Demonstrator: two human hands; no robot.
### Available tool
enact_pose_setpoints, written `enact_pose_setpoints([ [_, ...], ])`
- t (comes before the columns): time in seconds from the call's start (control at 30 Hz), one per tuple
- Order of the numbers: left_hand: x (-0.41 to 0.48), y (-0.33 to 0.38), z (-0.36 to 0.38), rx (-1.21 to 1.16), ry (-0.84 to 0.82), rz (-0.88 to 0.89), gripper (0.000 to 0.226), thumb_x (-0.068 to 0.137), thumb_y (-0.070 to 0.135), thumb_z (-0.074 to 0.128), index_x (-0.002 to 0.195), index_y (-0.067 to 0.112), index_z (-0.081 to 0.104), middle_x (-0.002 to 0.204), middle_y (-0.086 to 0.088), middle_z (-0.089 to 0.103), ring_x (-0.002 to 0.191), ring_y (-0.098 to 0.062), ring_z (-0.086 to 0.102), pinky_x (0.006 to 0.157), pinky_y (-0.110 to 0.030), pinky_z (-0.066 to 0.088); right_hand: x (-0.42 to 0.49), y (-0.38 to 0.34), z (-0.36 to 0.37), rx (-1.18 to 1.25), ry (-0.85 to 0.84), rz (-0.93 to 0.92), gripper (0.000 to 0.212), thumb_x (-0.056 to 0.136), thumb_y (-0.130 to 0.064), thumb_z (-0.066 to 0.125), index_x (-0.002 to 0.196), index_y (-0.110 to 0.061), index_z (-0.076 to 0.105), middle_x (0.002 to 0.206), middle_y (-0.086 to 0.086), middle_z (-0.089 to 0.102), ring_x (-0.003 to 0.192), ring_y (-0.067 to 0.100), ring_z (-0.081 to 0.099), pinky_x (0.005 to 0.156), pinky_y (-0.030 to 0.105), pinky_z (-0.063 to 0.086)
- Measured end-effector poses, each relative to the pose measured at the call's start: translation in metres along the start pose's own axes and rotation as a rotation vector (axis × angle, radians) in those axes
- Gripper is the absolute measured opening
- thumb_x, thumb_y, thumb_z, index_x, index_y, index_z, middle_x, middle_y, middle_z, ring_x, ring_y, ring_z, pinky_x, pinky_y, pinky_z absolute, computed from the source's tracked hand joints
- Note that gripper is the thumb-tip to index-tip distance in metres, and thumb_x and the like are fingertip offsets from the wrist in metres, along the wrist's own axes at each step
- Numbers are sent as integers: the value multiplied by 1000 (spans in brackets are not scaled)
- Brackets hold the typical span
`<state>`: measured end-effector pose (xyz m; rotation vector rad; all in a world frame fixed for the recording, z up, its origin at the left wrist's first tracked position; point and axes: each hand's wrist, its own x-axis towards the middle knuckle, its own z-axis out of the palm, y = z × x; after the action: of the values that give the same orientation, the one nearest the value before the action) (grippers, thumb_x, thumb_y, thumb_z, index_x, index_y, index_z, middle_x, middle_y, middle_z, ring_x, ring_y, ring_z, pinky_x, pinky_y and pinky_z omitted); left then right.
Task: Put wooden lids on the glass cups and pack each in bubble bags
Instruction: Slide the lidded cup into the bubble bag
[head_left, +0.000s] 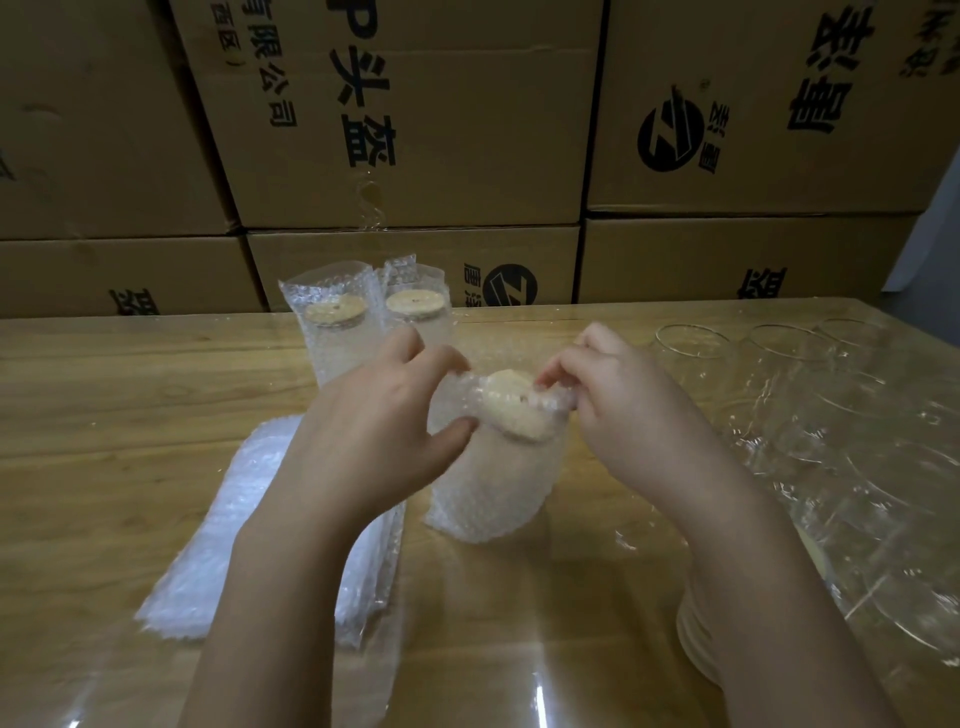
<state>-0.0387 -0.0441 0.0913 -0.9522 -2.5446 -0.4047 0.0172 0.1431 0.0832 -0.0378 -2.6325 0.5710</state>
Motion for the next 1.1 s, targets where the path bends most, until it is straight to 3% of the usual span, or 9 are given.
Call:
enact_pose_setpoints([
  [0.1,0,-4,-1,3,70,-19,23,90,40,57,103,23,66,95,7,47,74,-18,61,55,-31,48,1,8,1,-172,-19,27,32,92,-2,41,111,-16,62,99,-4,44,83,18,50,63,32,42],
  [0.27,1,-11,-3,7,197,-34,17,86,35,67,91,19,71,102,1,47,67,-20,59,46,-26,44,3,14,0,-203,63,108,22,99,-28,45,107,-18,63,103,-2,55,83,19,56,69,41,52],
  [0.47,3,-12,1,14,257,-96,16,88,36,65,89,20,69,108,0,53,70,-19,63,43,-28,46,4,15,-3,-153,188,122,21,99,-30,47,102,-20,65,101,-7,61,80,17,57,62,33,49],
  [0.6,4,-12,5,41,283,-168,13,89,30,66,90,19,71,104,-1,54,71,-19,62,44,-18,34,4,9,-2,-101,256,87,20,99,-27,48,102,-18,66,101,-8,62,79,17,57,59,32,46],
  [0.7,4,-13,7,50,302,-135,14,85,25,69,96,16,71,108,-5,55,92,-24,56,54,-25,38,4,10,-2,-68,229,72,18,99,-26,49,101,-19,66,99,-9,60,80,16,56,63,32,47],
  [0.77,5,-7,8,44,274,-12,27,82,29,68,105,15,68,118,-4,57,110,-27,50,79,-36,42,4,11,-1,-53,187,64,18,99,-25,48,100,-18,65,102,-8,58,84,14,56,67,34,49],
  [0.83,7,6,10,4,243,100,31,84,34,64,110,17,67,121,2,61,117,-25,50,90,-43,38,4,11,0,-51,169,33,19,97,-22,47,100,-15,65,113,-7,54,97,13,53,73,33,50],
  [0.97,7,19,16,9,185,79,34,88,45,59,109,20,67,104,6,65,95,-18,60,79,-36,37,3,9,3,-74,113,-44,27,94,-20,43,100,-15,68,135,-13,44,118,12,42,82,35,48],
  [1.1,5,13,17,75,120,-50,50,84,64,39,107,26,63,95,10,62,80,-12,61,66,-29,35,3,10,9,-90,19,25,26,94,-24,44,110,-19,64,133,-12,42,120,11,42,86,37,48],
])
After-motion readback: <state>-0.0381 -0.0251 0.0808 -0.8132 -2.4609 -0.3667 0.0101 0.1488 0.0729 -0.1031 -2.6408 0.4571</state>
